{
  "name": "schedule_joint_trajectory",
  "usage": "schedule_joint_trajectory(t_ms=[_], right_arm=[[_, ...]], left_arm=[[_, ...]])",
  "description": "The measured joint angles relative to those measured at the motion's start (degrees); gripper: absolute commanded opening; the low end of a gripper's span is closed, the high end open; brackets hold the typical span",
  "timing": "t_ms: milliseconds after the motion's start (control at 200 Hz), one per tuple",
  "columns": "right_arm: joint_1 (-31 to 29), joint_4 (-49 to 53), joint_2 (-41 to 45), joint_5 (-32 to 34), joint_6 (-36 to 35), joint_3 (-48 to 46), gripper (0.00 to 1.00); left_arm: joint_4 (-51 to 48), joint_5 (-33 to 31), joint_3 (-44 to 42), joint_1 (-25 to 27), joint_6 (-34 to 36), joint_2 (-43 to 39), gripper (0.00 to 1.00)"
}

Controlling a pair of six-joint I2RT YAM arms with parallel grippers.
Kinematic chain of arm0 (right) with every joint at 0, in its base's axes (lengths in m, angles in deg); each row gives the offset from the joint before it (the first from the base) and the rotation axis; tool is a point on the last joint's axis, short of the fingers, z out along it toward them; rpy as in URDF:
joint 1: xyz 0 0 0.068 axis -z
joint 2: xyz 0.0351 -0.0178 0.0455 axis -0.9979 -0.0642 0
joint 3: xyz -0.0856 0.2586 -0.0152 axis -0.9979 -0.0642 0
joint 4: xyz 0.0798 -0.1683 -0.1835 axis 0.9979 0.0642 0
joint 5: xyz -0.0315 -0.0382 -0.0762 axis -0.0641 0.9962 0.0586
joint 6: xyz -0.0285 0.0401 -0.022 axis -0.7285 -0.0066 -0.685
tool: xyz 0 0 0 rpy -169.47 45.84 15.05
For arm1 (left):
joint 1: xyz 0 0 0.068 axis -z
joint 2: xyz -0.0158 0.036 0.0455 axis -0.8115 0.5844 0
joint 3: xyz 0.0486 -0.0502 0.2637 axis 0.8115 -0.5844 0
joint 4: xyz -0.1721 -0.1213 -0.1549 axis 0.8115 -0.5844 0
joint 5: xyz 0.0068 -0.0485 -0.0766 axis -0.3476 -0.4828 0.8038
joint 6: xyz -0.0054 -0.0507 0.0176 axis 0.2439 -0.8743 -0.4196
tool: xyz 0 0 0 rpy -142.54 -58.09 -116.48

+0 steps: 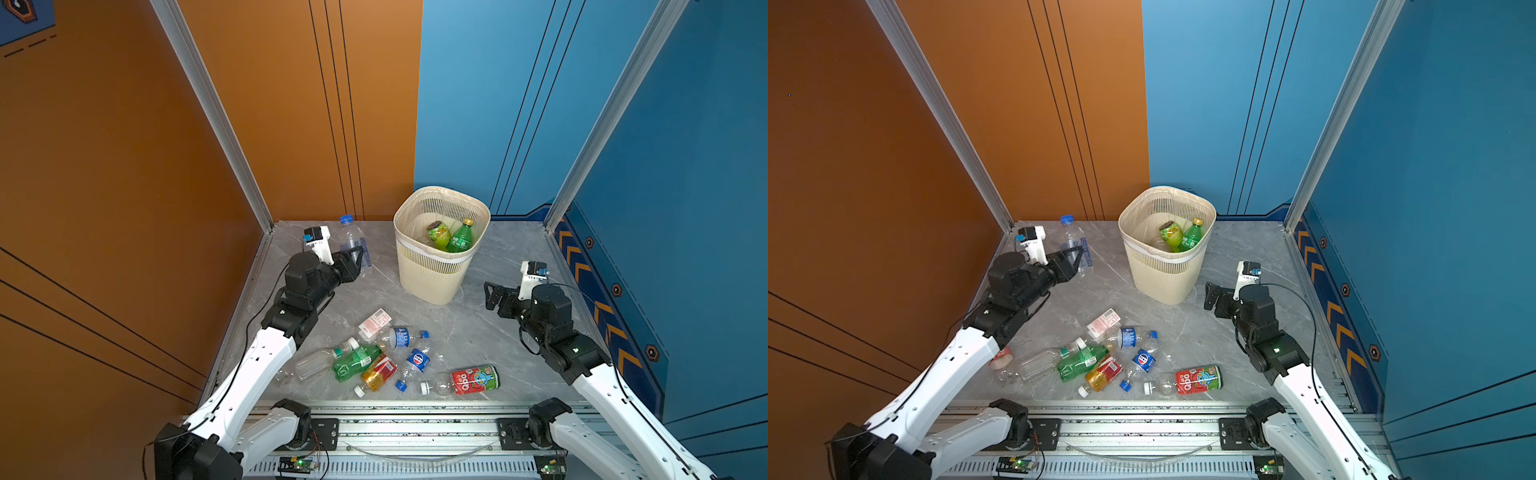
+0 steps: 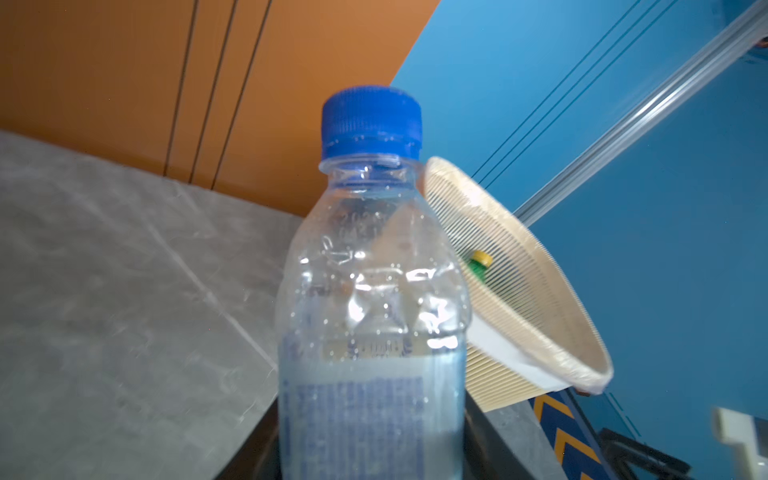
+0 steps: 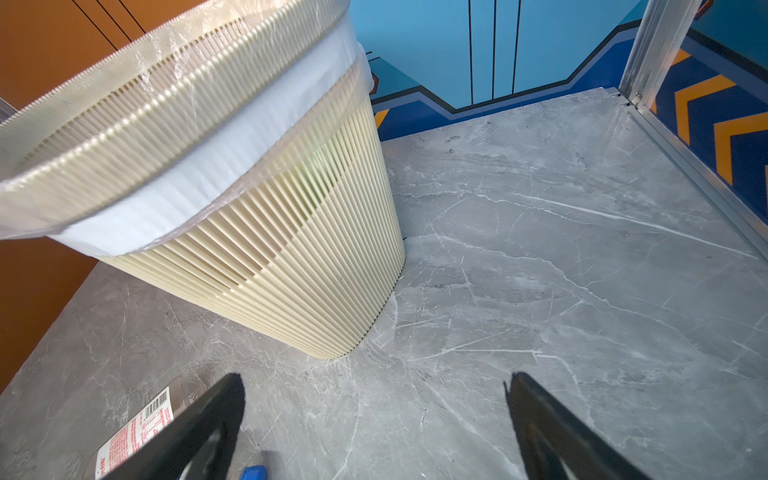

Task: Put the plastic bottles in the bin
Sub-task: 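Lift the water bottle with the left gripper over the wastebasket and release it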

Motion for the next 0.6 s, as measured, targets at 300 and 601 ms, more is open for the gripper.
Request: schedule_joint_trajectory(t_ms=[300, 601], right_arm=[[0.02, 0.20, 2.82, 0.02, 0.55, -0.20, 1.00], [0.48, 1.75, 5.11, 0.04, 0.52, -0.35, 1.00]], left_arm=[[-0.50, 3.30, 28.24, 7.39, 8.26, 20.41, 0.51], [-7.76, 5.75, 49.53, 8.41, 12.22, 41.86, 0.50]])
